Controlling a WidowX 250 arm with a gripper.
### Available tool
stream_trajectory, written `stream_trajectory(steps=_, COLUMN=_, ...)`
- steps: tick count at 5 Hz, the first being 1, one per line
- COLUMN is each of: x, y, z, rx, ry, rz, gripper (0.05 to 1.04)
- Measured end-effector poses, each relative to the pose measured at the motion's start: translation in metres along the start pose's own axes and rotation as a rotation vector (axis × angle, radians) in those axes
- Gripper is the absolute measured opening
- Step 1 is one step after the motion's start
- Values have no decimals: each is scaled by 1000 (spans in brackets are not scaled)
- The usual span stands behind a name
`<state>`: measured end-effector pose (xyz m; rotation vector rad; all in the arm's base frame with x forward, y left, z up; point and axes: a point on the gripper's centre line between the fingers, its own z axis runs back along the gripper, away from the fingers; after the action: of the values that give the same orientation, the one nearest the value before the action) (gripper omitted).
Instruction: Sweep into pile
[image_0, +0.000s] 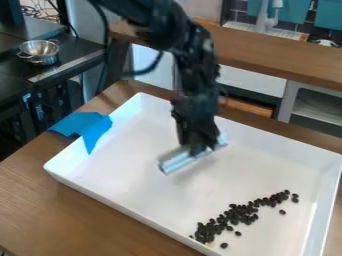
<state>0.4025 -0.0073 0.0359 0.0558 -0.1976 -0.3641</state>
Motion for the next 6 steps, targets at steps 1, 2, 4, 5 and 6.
stream_trajectory(steps=1, x=-14, y=45, z=3, rx=24, ry=37, rz=156, gripper=346)
stream_trajectory(steps=2, x=-21, y=59, z=0, rx=42, ry=67, rz=241, gripper=346)
stream_trajectory(steps=4, x=-44, y=87, z=-7, rx=51, ry=70, rz=277, gripper=347)
stream_trajectory(steps=5, x=-48, y=89, z=-13, rx=74, ry=57, rz=249, gripper=346)
stream_trajectory(steps=6, x=-54, y=90, z=-25, rx=65, ry=85, rz=263, gripper=411)
